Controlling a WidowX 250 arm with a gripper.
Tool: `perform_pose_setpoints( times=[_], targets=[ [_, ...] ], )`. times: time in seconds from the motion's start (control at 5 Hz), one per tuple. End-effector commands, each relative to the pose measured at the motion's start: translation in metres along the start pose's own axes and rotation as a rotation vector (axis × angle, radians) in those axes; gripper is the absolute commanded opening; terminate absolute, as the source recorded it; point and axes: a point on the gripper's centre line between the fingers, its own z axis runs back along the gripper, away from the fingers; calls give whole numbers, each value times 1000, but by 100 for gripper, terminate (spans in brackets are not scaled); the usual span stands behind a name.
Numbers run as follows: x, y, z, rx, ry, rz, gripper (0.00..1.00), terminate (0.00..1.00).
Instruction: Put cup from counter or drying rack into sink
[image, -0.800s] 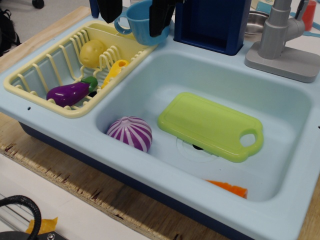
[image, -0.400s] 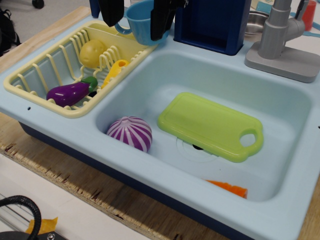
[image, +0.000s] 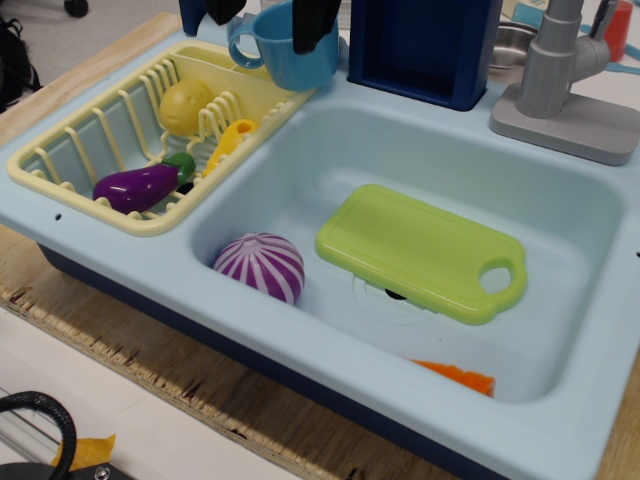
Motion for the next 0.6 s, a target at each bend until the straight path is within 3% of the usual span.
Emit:
perform_pose_setpoints(
  times=[0.0,0.4],
  targets=[
    [16,10,-8,-42,-82,-64,100,0],
    [33,-5,-20,-79,-104,-180,100,0]
  ],
)
